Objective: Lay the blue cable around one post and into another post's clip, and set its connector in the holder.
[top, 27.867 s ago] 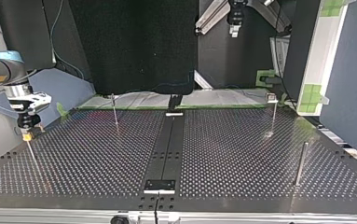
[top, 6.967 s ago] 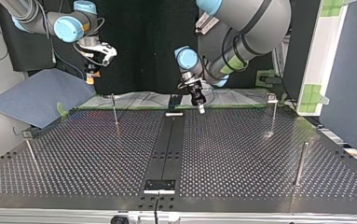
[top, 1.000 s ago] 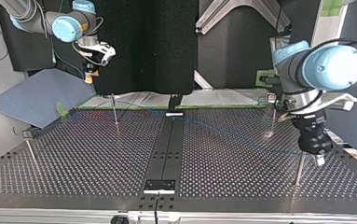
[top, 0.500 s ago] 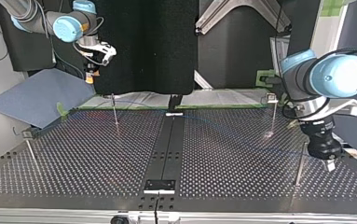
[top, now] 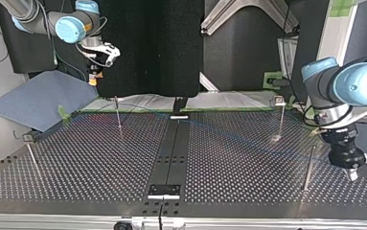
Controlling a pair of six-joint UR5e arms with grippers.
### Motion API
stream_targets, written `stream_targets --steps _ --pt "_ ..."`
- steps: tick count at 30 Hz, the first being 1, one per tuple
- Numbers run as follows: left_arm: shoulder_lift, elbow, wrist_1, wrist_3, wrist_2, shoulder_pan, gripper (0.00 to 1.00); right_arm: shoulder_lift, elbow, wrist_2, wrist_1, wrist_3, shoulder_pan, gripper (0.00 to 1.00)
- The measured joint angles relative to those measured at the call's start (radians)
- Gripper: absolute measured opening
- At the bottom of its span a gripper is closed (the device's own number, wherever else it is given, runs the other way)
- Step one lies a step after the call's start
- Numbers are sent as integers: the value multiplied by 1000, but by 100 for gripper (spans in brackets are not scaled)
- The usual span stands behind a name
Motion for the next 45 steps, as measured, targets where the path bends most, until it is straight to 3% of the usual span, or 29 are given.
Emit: stream_targets --steps 3,4,5,6,8,9,10,11,16,25,38,45 --pt "-19 0 5 -5 19 5 16 0 0 0 0 0 0 98" --pt "-24 0 8 -9 24 7 22 0 0 0 0 -1 0 98" --pt "-27 0 10 -13 26 8 45 0 0 0 0 -1 0 98" --pt "-29 0 13 -16 27 10 45 0 0 0 0 -1 0 98" --pt "-33 0 17 -25 27 14 70 0 0 0 0 -1 0 98" --pt "-33 0 18 -29 25 16 70 0 0 0 0 -1 0 98" --pt "-34 -1 19 -36 20 20 90 0 0 0 0 -1 0 98" --pt "-35 -1 19 -41 15 22 100 0 0 0 0 -2 0 98" --pt "-35 -4 21 -73 -16 42 100 0 0 0 1 -3 2 98" --pt "-59 -21 43 -83 -13 58 100 0 0 0 2 -3 4 98" --pt "-148 -21 81 -85 72 50 100 0 0 0 -1 -3 4 98" --pt "-207 -22 94 -113 84 52 100 0 0 0 -1 -3 5 98"
